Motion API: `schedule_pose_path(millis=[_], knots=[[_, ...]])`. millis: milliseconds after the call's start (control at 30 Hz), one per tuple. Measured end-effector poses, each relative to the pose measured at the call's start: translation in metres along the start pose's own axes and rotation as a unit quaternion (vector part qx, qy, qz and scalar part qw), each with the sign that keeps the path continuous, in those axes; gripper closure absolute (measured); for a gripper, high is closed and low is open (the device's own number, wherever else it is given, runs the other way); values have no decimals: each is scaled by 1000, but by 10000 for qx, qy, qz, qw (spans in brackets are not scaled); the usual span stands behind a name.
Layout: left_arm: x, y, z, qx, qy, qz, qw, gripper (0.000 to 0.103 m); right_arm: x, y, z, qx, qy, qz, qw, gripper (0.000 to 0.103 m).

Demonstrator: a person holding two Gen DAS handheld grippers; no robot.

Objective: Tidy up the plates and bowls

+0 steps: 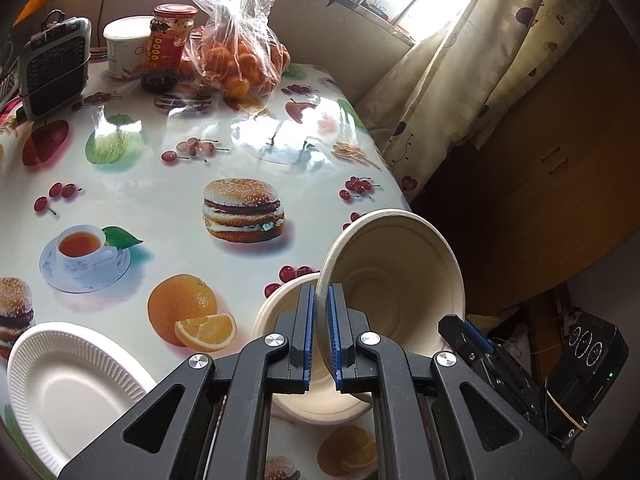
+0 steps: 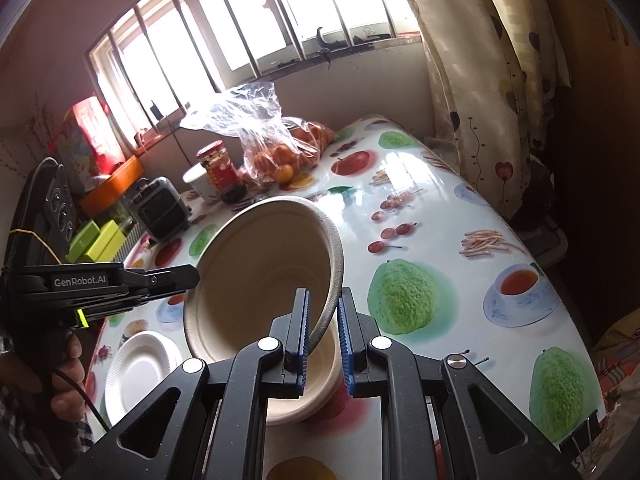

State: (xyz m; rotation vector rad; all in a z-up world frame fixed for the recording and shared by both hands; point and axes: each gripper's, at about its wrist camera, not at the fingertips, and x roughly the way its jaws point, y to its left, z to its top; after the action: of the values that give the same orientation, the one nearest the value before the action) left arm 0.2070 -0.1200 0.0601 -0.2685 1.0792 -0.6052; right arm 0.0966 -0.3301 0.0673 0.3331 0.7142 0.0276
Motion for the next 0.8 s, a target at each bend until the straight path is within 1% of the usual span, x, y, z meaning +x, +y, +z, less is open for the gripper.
schedule_pose_path(millis=[233,800], knots=[[-5,7,-9,42,-59,152,9999,96,5,7,-8,-13,101,58,9999,89],[-1,22,-25,-88,56,163,9998,96,13,9,-24,19,280,68,9996,89]])
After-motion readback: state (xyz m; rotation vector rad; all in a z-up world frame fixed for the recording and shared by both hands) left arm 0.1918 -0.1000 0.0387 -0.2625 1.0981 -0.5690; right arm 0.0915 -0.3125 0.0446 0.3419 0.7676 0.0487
